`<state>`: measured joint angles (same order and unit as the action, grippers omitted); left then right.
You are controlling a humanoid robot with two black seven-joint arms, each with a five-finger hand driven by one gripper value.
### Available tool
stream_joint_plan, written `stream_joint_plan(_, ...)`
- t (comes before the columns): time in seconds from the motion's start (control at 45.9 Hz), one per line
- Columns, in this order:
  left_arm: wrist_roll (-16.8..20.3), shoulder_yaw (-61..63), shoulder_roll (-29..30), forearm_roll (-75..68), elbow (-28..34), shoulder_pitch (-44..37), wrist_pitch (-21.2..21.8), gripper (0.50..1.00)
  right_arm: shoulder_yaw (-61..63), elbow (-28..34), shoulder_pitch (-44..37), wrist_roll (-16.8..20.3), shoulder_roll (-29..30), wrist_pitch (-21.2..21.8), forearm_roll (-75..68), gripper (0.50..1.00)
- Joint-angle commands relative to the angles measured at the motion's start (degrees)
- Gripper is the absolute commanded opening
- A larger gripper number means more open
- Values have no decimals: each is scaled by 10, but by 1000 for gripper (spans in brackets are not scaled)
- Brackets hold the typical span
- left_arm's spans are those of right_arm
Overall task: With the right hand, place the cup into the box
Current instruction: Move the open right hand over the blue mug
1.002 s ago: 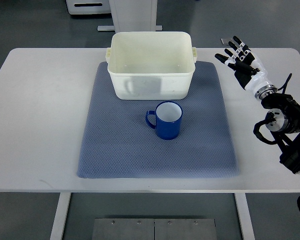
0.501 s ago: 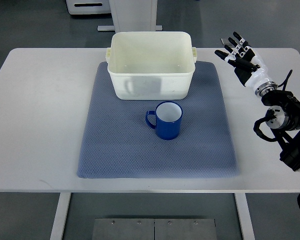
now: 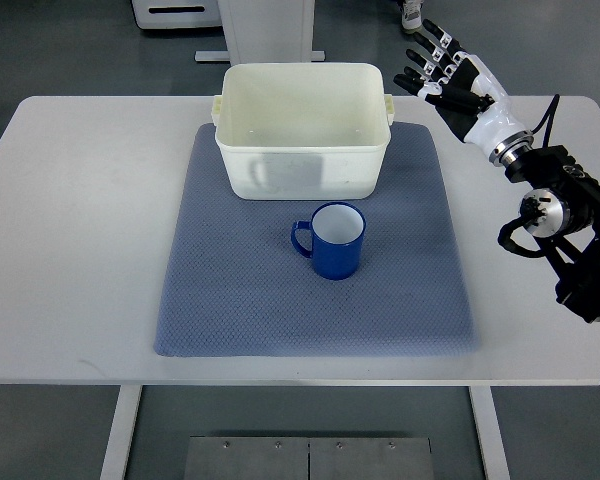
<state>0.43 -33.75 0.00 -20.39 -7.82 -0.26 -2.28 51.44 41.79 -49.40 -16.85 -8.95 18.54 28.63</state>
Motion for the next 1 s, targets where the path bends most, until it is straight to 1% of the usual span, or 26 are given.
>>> stream_joint_plan(0.0, 0, 0, 0, 0, 0, 0, 0, 1000, -1, 18, 1, 0, -4, 18, 3, 998)
stream_joint_plan(0.087, 0, 0, 0, 0, 0, 0, 0, 1000, -14, 39, 3, -7, -9, 42, 6, 998)
stream_joint_plan(0.109, 0, 0, 0, 0, 0, 0, 0, 1000, -14, 39, 3, -7, -9, 42, 6, 998)
stream_joint_plan(0.131, 0, 0, 0, 0, 0, 0, 0, 1000, -39, 54, 3, -21, -19, 61, 7, 998)
stream_joint_plan(0.174, 0, 0, 0, 0, 0, 0, 0, 1000, -58, 64, 3, -31, -27, 69, 9, 998)
stream_joint_plan(0.261, 0, 0, 0, 0, 0, 0, 0, 1000, -97, 80, 2, -50, -38, 76, 26, 998)
stream_joint_plan(0.436, -1, 0, 0, 0, 0, 0, 0, 1000, -148, 89, -4, -118, -53, 87, 103, 998)
stream_joint_plan(0.566, 0, 0, 0, 0, 0, 0, 0, 1000, -156, 89, -10, -123, -53, 98, 111, 998)
stream_joint_plan(0.697, 0, 0, 0, 0, 0, 0, 0, 1000, -164, 91, -12, -122, -53, 121, 114, 998)
stream_joint_plan(0.98, -1, 0, 0, 0, 0, 0, 0, 1000, -218, 93, -11, -122, -49, 122, 120, 998)
